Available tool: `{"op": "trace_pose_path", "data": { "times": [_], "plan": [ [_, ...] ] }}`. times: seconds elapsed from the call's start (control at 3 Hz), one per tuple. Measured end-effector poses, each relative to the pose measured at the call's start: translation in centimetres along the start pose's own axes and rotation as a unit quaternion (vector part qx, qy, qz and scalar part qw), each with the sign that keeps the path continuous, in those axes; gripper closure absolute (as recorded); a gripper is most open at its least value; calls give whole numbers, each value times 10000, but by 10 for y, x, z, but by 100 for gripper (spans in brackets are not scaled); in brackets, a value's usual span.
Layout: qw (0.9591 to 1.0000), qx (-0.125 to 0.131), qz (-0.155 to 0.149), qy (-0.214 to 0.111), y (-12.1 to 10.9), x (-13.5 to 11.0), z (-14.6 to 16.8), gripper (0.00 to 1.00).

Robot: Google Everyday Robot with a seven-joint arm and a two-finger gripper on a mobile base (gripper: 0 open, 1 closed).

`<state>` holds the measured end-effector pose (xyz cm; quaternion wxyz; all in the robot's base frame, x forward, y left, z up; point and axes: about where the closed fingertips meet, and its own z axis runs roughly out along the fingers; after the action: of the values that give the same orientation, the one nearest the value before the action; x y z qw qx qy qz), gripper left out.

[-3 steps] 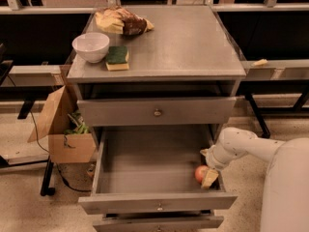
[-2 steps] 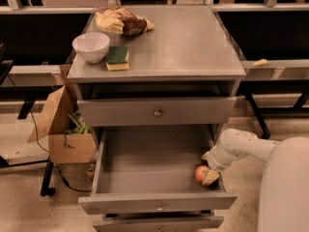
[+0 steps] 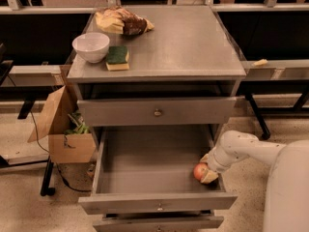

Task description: Pick apple from middle drawer and place on counter

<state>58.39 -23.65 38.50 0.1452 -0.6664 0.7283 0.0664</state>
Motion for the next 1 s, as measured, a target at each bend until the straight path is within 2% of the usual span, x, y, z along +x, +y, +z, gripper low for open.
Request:
{"op": "trace_pose_path", "data": {
  "times": [0.33,0.67,1.0],
  "plan": [
    [9997,156,-95,-166,2,-16,-23,98],
    [9980,448,-293,-340,13,-41,-75,100],
    [9940,888,-523,-370,29,-66,-150,100]
  ]
}}
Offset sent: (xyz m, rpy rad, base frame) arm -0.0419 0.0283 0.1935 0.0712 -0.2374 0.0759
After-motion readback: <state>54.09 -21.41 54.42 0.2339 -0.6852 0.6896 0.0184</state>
